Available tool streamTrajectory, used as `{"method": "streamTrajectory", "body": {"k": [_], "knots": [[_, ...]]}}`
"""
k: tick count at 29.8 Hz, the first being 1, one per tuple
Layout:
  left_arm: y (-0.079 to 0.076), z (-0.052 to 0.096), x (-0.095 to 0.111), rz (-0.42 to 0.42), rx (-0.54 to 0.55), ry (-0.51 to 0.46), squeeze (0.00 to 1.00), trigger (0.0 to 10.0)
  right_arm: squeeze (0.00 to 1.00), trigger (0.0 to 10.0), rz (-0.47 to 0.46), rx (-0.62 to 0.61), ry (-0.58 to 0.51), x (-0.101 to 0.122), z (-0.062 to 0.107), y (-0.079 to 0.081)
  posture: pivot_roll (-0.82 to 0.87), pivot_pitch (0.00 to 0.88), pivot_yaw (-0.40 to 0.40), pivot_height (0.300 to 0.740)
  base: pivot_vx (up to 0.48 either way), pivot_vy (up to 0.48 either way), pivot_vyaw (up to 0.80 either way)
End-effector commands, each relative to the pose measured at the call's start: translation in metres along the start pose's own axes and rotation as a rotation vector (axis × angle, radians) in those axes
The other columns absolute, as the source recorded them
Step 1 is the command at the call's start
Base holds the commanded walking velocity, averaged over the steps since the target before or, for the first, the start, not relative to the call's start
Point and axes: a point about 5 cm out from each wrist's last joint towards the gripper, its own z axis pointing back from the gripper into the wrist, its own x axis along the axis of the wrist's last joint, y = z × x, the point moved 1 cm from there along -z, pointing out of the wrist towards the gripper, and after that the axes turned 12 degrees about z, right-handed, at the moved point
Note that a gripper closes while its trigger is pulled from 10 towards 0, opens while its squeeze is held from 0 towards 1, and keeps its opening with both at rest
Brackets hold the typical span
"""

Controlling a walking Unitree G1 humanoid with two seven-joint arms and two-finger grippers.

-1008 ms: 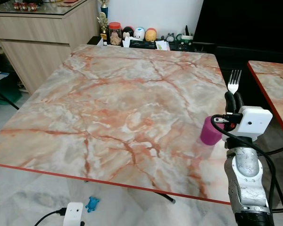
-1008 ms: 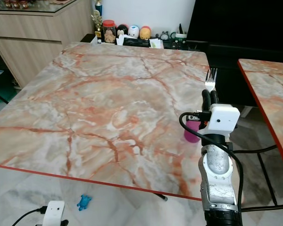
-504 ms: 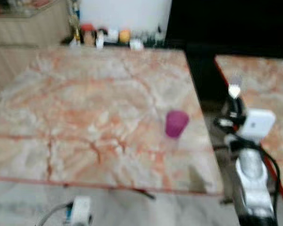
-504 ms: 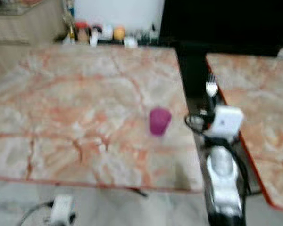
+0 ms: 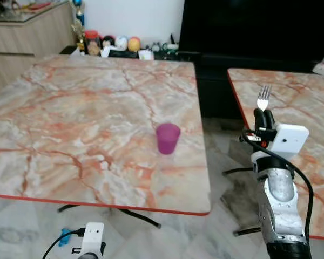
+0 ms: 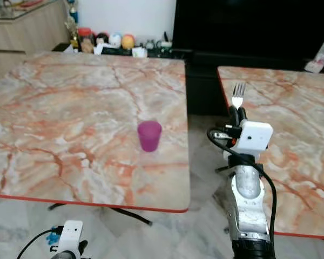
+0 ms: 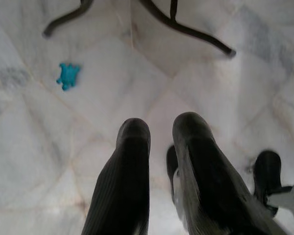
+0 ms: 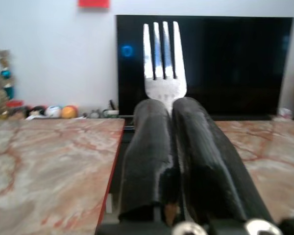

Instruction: Setting the table

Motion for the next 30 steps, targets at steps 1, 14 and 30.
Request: {"method": "streamTrajectory", "body": {"k": [1, 14, 30], "knots": [[0.006, 0.002, -0.008, -0.02, 0.007, 0.029, 0.0, 10.0, 0.0, 10.0, -0.003, -0.022, -0.023, 0.006, -0.001, -0.003, 0.03, 0.0, -0.01, 0.74, 0.0, -0.277, 0.0], [0.002, 0.0, 0.001, -0.047, -0.017, 0.015, 0.0, 10.0, 0.0, 10.0, -0.003, -0.02, -0.018, 0.005, 0.002, 0.003, 0.02, 0.0, 0.015, 0.74, 0.0, -0.267, 0.0], [-0.003, -0.001, 0.003, -0.031, -0.021, 0.014, 0.0, 10.0, 0.0, 10.0, 0.02, -0.023, -0.034, 0.01, -0.002, -0.005, 0.0, 0.0, 0.007, 0.74, 0.0, -0.258, 0.0]]}}
